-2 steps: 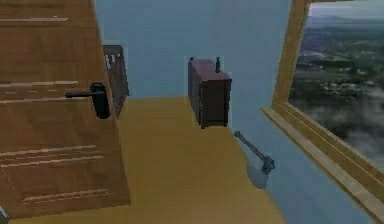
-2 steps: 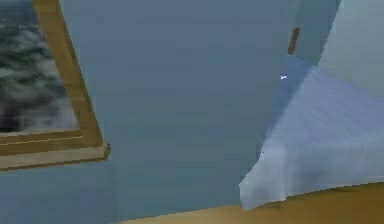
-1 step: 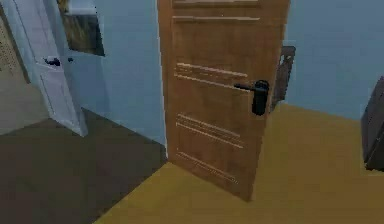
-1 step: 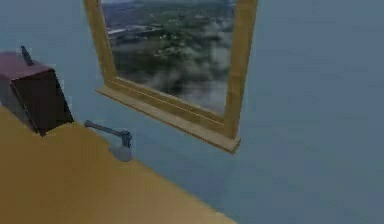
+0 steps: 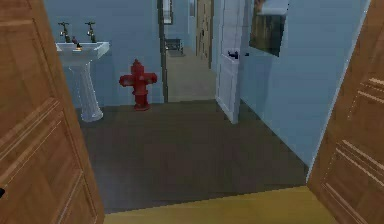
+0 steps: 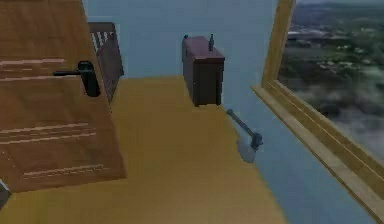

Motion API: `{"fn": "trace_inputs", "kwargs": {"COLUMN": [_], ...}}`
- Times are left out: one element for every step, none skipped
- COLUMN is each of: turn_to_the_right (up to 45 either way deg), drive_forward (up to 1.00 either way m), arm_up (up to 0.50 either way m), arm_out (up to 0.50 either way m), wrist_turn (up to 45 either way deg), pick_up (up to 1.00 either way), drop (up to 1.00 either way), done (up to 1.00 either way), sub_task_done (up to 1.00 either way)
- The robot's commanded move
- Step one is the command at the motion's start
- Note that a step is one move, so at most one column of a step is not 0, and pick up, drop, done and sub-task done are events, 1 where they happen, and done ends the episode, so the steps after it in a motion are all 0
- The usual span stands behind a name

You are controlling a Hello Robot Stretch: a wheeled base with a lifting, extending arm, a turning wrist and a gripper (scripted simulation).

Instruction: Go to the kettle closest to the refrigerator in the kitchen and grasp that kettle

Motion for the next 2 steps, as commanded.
{"fn": "trace_inputs", "kwargs": {"turn_to_the_right": [0.0,-33.0], "drive_forward": [0.75,0.00], "arm_up": [0.00,0.00], "arm_out": [0.00,0.00], "wrist_turn": [0.0,0.0], "pick_up": [0.00,0.00], "drop": [0.00,0.00], "done": [0.00,0.00], "sub_task_done": [0.00,0.00]}}
